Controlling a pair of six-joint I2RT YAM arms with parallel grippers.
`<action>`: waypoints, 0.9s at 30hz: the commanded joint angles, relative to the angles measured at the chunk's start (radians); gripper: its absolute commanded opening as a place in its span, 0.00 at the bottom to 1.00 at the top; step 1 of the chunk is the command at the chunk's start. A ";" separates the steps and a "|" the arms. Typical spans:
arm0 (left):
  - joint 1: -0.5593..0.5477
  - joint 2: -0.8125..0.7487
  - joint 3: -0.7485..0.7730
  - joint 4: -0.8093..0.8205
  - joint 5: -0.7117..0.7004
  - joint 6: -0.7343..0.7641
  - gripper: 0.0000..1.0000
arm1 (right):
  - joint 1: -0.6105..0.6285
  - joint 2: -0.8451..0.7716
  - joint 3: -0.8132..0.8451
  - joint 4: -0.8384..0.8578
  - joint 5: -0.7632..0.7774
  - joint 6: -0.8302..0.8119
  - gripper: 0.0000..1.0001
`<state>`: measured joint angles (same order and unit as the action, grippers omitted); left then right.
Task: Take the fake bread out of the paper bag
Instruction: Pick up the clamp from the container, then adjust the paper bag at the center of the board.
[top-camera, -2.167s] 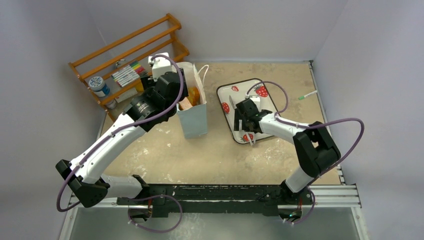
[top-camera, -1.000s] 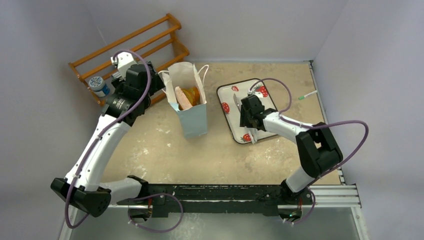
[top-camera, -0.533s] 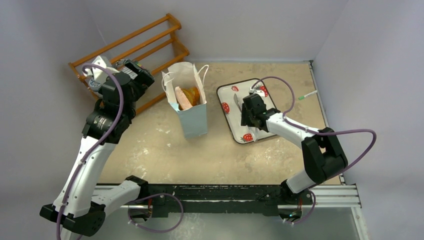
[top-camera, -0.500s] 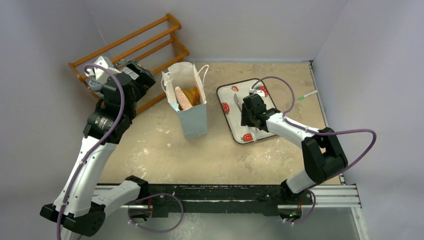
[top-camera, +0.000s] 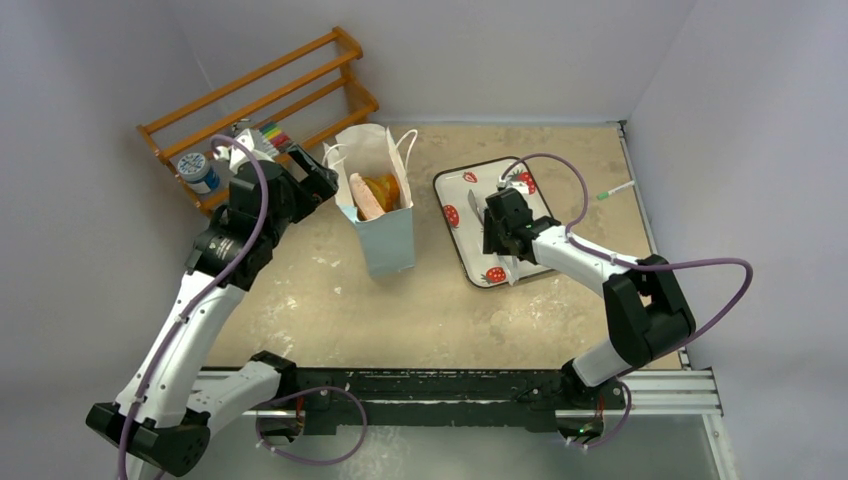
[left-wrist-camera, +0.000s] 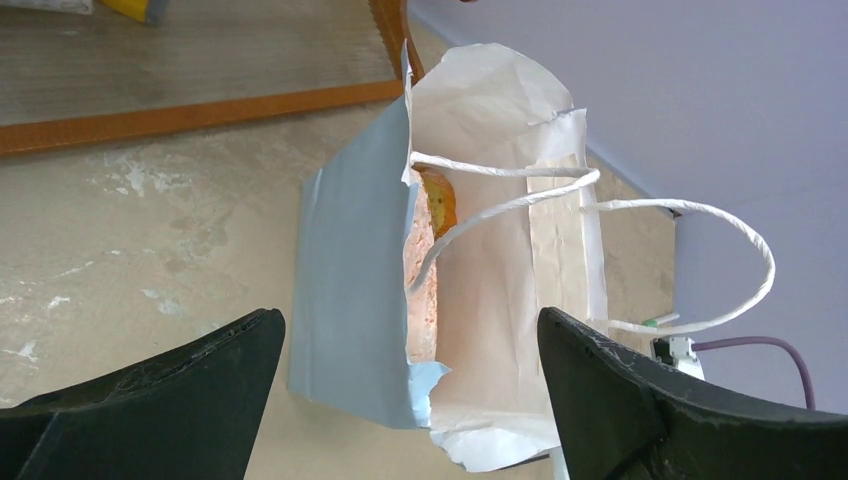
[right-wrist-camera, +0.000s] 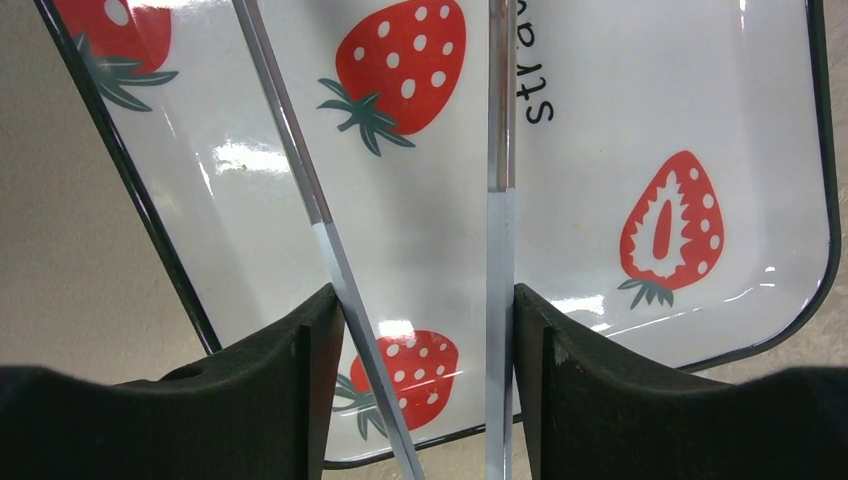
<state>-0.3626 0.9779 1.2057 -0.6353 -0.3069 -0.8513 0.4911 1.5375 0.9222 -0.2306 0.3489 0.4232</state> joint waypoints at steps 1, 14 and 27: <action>0.004 0.022 0.004 0.045 0.054 0.026 0.98 | -0.003 -0.010 0.037 -0.001 0.013 -0.020 0.60; 0.004 0.117 -0.059 0.103 -0.033 0.054 0.91 | -0.003 -0.014 0.097 -0.023 0.015 -0.030 0.59; 0.004 0.263 -0.015 0.163 -0.089 0.142 0.49 | -0.003 -0.007 0.102 -0.032 0.006 -0.035 0.58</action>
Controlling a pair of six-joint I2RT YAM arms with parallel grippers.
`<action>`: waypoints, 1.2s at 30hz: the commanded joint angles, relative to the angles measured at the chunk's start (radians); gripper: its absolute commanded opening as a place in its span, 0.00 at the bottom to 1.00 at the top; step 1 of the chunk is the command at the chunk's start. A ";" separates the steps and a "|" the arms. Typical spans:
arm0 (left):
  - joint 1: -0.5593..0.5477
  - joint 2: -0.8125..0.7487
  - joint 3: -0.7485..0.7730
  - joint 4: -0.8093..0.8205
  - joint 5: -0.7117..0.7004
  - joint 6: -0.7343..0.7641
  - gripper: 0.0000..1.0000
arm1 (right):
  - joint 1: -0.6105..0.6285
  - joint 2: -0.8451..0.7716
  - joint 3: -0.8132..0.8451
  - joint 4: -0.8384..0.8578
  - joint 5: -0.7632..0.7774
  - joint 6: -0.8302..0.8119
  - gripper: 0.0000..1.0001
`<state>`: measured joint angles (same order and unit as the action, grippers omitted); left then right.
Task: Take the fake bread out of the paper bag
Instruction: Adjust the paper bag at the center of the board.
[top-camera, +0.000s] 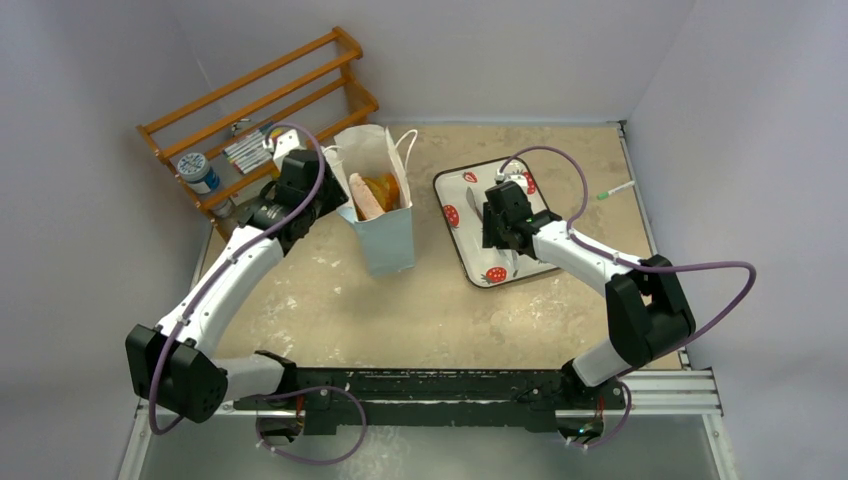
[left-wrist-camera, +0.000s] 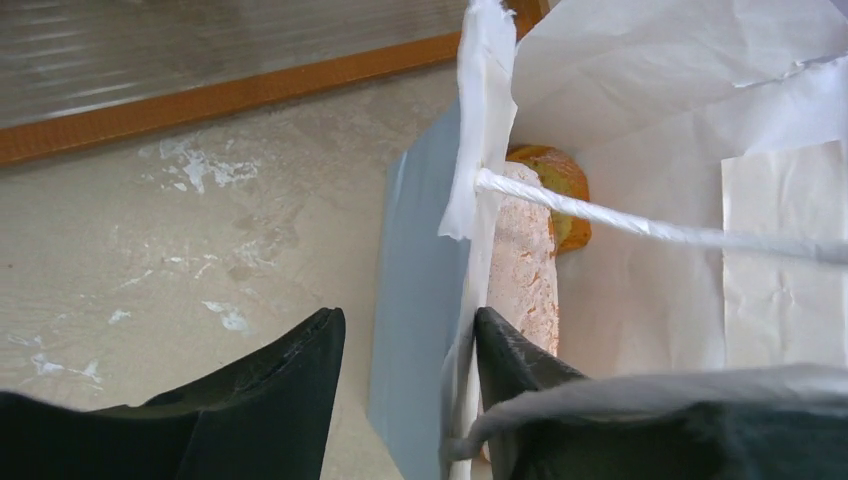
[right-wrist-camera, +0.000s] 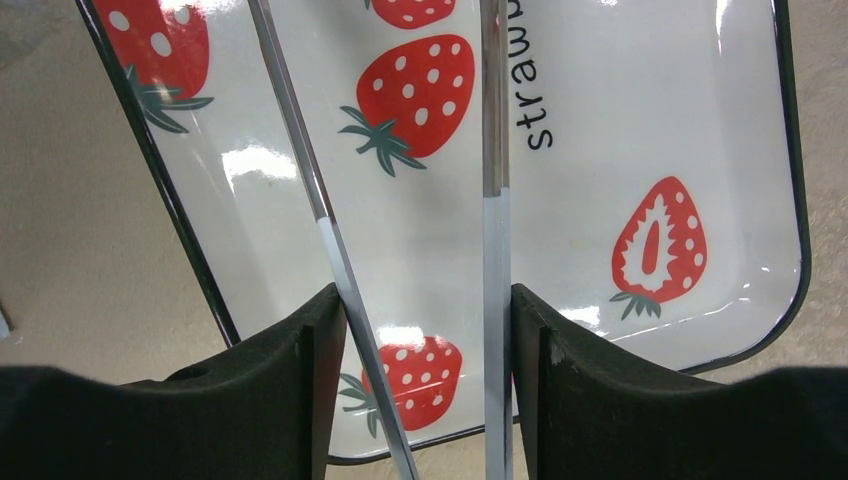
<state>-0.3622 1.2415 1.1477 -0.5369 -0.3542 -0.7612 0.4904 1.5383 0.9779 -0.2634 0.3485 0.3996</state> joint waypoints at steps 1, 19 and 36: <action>0.002 -0.002 0.045 0.069 -0.052 0.060 0.38 | -0.002 -0.006 0.047 0.001 0.006 -0.013 0.58; -0.010 -0.046 0.141 0.020 -0.199 0.339 0.00 | -0.002 -0.033 0.077 -0.052 0.006 0.009 0.50; -0.263 -0.097 0.048 -0.107 -0.387 0.596 0.00 | -0.001 -0.144 0.120 -0.126 -0.009 -0.046 0.48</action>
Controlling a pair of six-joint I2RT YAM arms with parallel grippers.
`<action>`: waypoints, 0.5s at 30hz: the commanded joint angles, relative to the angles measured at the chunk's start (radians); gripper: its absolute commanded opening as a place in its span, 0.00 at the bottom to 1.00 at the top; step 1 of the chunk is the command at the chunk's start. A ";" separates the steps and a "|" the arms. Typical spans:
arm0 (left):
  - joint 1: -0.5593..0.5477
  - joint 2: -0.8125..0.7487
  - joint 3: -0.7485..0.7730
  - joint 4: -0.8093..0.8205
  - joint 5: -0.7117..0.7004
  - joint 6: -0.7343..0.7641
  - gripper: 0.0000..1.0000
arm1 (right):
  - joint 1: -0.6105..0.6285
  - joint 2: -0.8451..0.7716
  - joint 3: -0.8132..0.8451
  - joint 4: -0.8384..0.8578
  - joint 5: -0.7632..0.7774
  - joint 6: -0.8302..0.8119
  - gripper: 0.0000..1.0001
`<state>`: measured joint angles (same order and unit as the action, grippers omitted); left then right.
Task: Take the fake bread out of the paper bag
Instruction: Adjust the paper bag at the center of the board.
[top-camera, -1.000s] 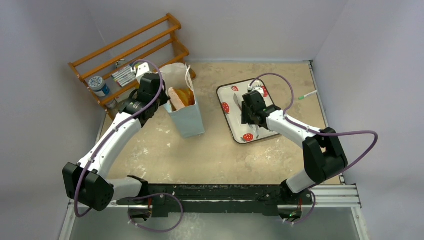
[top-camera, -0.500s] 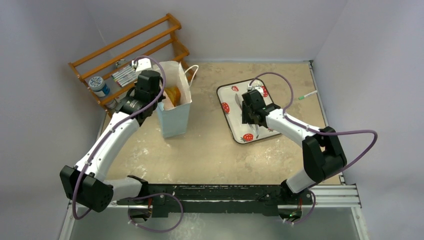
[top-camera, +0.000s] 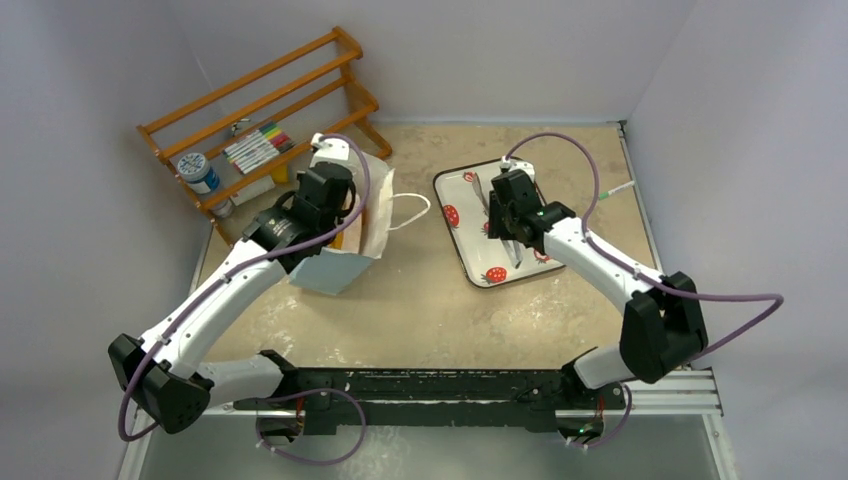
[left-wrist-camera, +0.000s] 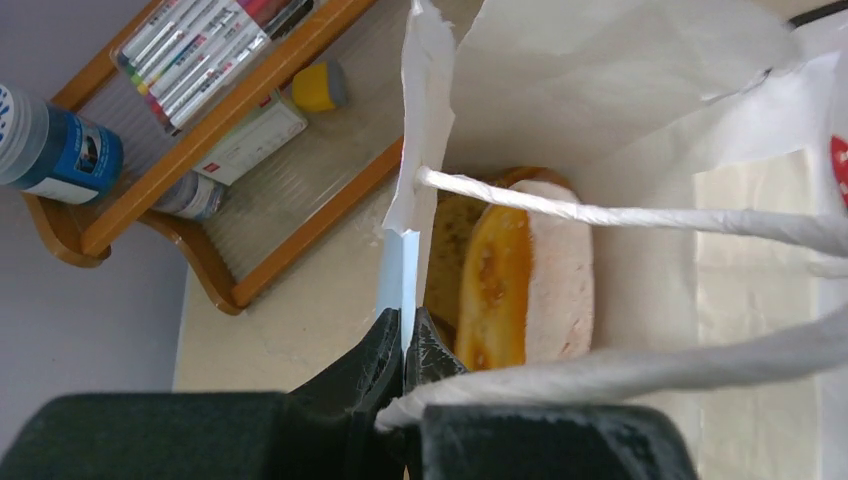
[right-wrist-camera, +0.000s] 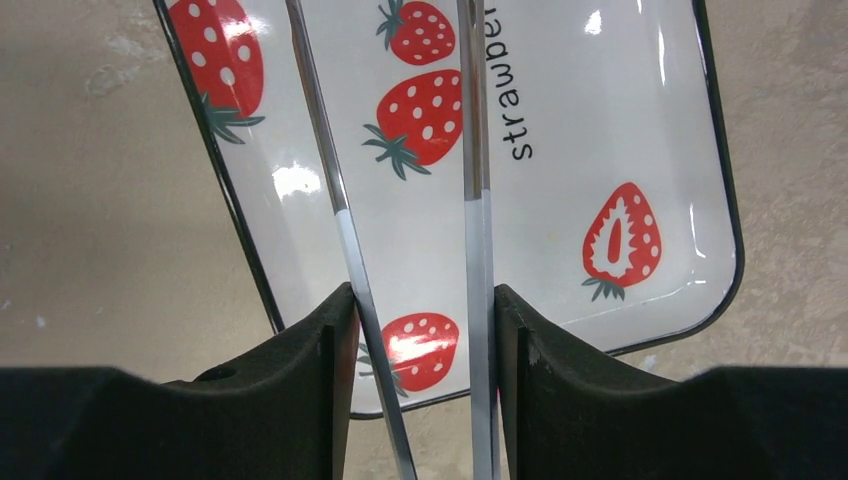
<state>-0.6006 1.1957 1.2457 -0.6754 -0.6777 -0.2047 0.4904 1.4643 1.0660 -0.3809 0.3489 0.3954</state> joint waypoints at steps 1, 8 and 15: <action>-0.035 -0.052 -0.071 0.030 -0.062 0.038 0.00 | -0.001 -0.085 0.025 -0.010 -0.019 -0.052 0.48; -0.169 -0.028 -0.207 0.083 -0.105 -0.004 0.00 | -0.002 -0.174 -0.030 -0.016 -0.075 -0.081 0.44; -0.322 0.113 -0.119 0.064 -0.300 -0.049 0.00 | -0.002 -0.214 -0.032 -0.027 -0.124 -0.084 0.44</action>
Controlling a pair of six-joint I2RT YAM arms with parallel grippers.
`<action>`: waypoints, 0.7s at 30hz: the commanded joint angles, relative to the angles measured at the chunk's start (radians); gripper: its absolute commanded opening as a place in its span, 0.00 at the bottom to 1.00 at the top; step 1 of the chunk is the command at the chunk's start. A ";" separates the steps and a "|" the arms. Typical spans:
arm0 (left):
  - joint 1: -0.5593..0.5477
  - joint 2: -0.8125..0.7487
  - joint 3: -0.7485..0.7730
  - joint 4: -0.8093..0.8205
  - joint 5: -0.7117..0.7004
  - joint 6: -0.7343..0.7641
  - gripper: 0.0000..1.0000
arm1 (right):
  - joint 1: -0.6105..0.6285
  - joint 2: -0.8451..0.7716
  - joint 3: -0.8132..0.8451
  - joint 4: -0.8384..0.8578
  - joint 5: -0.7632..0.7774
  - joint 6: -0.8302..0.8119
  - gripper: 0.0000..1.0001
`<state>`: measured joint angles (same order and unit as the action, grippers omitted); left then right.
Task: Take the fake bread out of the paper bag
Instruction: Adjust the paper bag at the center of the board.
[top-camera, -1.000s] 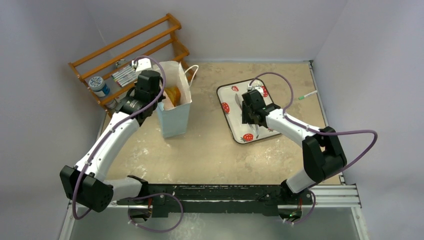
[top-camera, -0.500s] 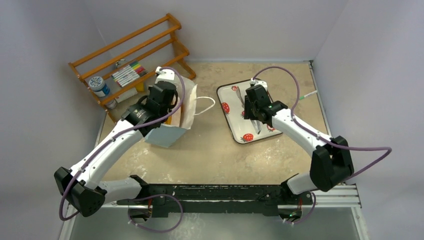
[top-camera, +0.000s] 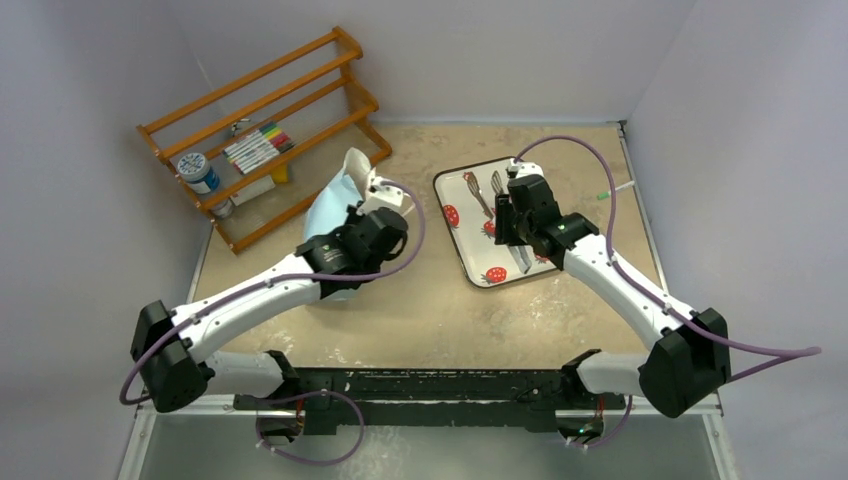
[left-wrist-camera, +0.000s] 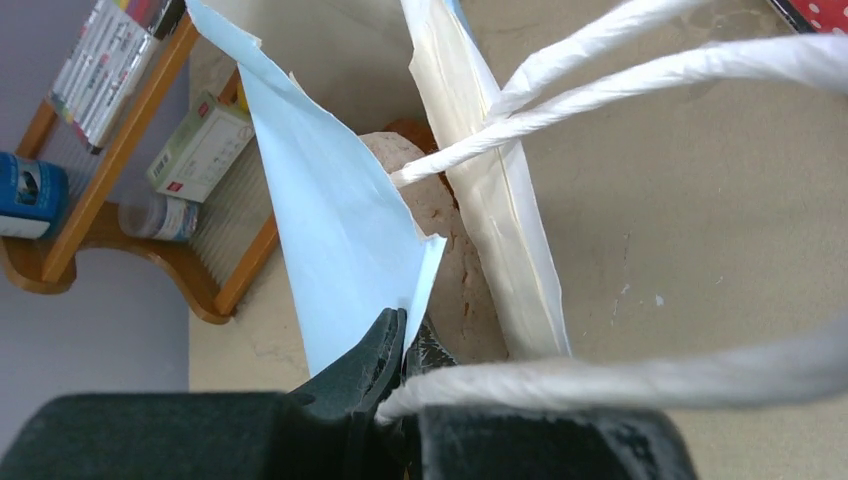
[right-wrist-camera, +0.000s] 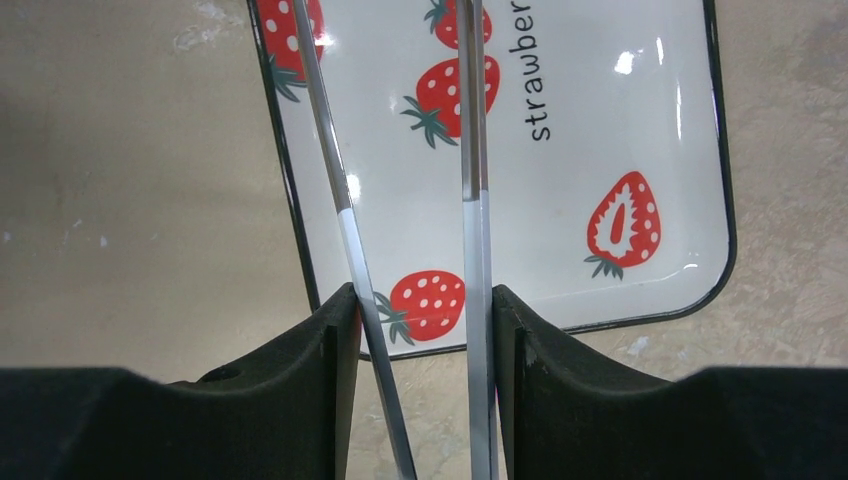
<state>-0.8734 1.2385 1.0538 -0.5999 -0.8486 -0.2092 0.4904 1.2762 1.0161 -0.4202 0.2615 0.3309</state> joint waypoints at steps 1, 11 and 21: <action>-0.051 0.082 0.099 -0.029 -0.165 -0.031 0.00 | -0.003 -0.022 0.027 0.008 -0.040 -0.018 0.44; -0.048 -0.078 0.206 -0.117 -0.617 0.262 0.00 | -0.002 -0.012 0.080 0.006 -0.037 -0.017 0.44; 0.097 -0.261 0.115 0.178 -0.583 0.645 0.00 | 0.000 -0.013 0.105 0.007 -0.049 -0.035 0.43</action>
<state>-0.8375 0.9924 1.1790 -0.5461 -1.4258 0.2707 0.4904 1.2758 1.0584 -0.4362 0.2314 0.3183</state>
